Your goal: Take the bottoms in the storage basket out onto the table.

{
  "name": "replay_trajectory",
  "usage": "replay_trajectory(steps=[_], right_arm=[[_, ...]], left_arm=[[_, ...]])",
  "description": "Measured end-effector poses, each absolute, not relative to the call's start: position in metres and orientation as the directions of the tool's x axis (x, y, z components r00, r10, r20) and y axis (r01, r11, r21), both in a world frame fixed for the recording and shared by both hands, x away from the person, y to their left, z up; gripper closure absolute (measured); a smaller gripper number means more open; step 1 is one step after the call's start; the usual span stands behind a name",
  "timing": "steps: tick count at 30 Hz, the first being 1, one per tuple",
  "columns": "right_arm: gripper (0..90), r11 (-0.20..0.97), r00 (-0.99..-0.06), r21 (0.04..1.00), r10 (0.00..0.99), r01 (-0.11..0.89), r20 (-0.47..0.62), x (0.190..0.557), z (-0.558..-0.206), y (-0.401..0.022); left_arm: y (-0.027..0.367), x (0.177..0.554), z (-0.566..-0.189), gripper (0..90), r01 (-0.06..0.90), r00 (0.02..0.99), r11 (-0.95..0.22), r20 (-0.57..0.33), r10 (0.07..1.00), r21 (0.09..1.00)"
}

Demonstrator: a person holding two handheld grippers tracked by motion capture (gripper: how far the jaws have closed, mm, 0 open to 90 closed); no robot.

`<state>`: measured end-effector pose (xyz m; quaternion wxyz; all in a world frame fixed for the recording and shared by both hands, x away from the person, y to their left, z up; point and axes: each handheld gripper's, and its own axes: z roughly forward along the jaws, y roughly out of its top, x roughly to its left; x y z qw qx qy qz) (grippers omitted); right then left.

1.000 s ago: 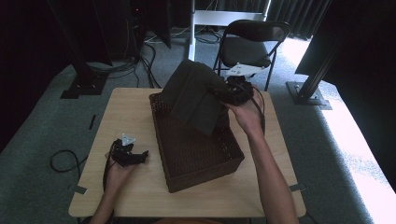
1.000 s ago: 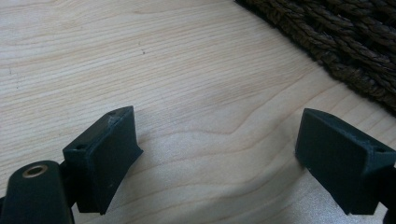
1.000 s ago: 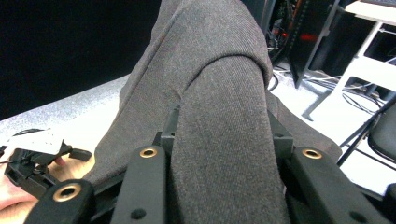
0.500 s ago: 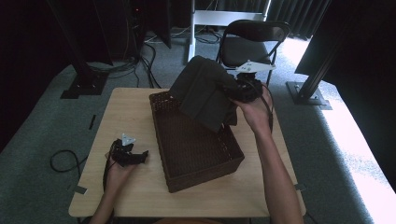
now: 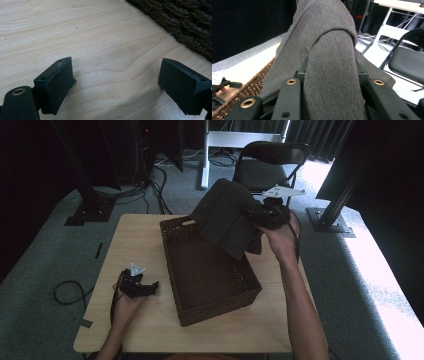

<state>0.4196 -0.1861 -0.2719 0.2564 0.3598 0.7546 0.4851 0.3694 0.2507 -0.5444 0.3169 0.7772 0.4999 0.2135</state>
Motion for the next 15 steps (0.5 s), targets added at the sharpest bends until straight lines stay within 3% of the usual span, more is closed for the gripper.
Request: replay_trajectory(steps=[15], right_arm=[[62.6, 0.246, -0.565, 0.918, 0.824, 0.31, -0.03, 0.421, -0.274, -0.204]], left_arm=[[0.251, 0.37, -0.544, 13.1, 0.642, 0.408, -0.299, 0.015, 0.913, 0.706]])
